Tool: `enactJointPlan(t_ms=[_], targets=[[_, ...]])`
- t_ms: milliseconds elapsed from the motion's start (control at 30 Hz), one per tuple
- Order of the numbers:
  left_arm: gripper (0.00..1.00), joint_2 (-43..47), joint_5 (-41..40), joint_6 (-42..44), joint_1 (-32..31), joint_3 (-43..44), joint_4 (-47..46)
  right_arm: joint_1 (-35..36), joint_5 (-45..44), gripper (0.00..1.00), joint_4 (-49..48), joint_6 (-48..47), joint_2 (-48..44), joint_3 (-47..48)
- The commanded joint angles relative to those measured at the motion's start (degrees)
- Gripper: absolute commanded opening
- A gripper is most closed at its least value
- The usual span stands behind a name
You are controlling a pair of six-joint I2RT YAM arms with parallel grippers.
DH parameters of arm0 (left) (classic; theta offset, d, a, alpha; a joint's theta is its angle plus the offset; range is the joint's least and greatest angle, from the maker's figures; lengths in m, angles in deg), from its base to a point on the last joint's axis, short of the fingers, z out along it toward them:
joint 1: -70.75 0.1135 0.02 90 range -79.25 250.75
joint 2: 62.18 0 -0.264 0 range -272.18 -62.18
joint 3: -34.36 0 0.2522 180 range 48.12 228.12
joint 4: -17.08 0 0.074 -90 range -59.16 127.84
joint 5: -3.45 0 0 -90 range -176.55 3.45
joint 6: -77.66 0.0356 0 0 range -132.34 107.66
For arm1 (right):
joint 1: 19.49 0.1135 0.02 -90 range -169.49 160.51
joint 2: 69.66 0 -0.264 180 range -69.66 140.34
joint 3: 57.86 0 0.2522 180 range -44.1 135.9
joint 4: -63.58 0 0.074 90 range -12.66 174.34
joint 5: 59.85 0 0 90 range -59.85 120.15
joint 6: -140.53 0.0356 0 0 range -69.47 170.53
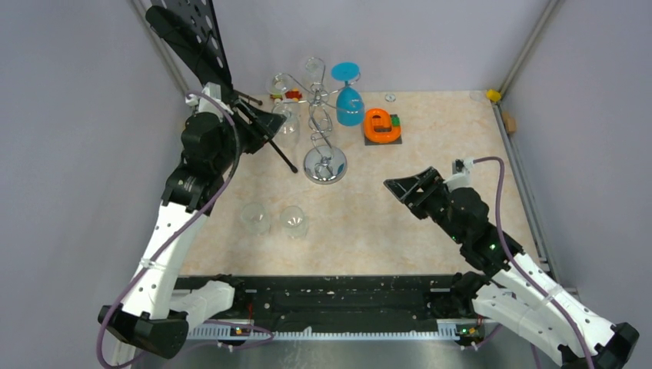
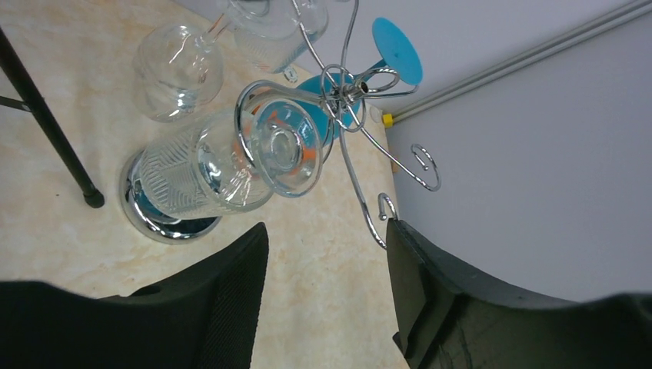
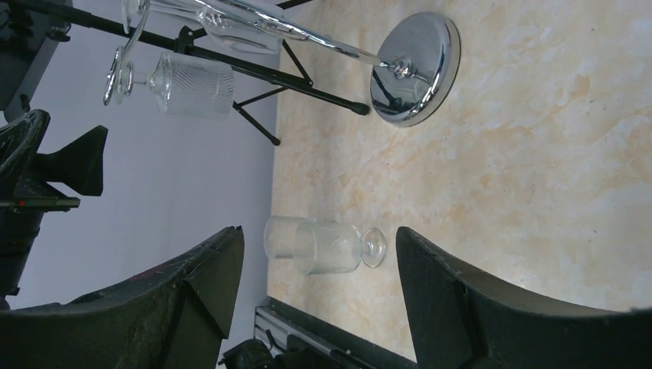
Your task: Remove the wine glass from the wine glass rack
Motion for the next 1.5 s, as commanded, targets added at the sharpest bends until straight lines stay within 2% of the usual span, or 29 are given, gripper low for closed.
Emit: enactJointPlan(t_ms=[0, 133, 333, 433, 933, 1467], targets=[[0.58, -0.8, 1.8, -1.9, 0.5, 0.3, -6.0, -0.5, -0.4, 0.73, -2.5, 0.6, -0.8, 1.8], [0.52, -1.0, -0.5, -3.1, 1.2, -1.5, -7.7, -0.5, -1.6, 0.73, -2.0, -0.9, -1.7, 2.3], [0.55, -0.3, -5.4, -2.2, 1.2, -3.7, -8.3, -0.5, -5.3, 0.72, 1.9, -3.3, -3.3, 4.0], [0.55, -1.4, -3.3, -2.0, 1.5, -4.1, -9.7, -0.5, -6.1, 0.72, 2.9, -3.5, -4.1, 4.0], [0.42, -5.9, 11.9, -8.6, 6.0, -6.8, -16.7, -0.5, -9.3, 0.69, 9.0, -5.7, -4.9, 7.7], [0.33, -0.9, 10.1, -14.4, 6.1, -16.1, -25.9, -0.5, -6.3, 0.69, 8.8, -8.2, -2.9, 8.1]])
